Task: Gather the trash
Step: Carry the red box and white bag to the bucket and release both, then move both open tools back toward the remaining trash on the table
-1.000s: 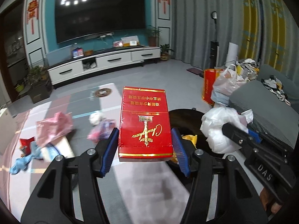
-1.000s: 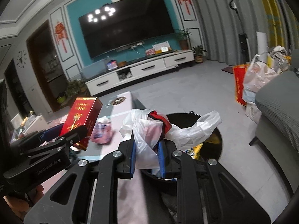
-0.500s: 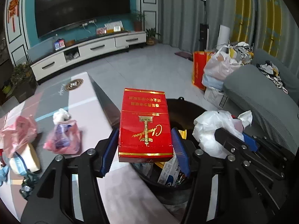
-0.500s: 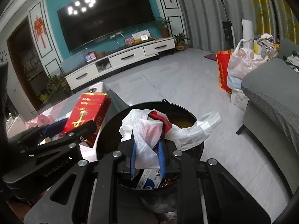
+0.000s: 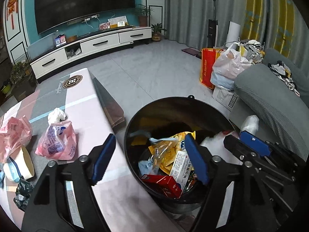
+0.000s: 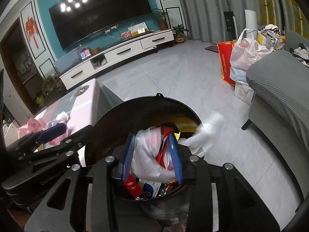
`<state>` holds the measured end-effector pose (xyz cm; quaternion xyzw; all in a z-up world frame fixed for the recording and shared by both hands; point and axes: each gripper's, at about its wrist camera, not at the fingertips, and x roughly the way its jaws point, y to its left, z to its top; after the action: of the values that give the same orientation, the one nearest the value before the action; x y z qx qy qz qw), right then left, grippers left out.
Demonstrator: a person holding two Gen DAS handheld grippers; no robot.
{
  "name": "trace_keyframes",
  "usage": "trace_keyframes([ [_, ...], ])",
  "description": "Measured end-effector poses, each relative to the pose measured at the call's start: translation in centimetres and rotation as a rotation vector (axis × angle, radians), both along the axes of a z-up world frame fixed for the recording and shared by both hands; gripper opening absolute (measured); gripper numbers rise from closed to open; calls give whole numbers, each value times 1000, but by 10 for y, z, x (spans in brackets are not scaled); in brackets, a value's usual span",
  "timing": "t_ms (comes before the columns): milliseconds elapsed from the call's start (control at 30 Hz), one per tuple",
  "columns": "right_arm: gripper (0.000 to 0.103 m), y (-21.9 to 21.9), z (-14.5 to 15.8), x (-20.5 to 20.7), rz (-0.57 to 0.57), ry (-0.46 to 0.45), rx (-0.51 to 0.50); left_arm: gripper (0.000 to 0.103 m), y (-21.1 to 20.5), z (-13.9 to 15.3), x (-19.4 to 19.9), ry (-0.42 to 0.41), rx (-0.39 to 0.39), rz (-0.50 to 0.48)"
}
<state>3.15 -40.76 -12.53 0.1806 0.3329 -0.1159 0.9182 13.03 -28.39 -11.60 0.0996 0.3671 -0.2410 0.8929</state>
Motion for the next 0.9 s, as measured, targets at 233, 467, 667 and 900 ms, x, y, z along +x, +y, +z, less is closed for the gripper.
trace_keyframes([
  [233, 61, 0, 9, -7, -16, -27, 5, 89, 28, 11, -9, -12, -33, 25],
  [467, 81, 17, 20, -9, -16, -33, -39, 100, 71, 18, -28, -45, -12, 68],
  [667, 88, 50, 32, -3, 23, -58, -90, 100, 114, 15, -40, 16, -47, 81],
  [900, 92, 94, 41, 7, 119, -85, -56, 100, 201, 20, -37, 58, -175, 218],
])
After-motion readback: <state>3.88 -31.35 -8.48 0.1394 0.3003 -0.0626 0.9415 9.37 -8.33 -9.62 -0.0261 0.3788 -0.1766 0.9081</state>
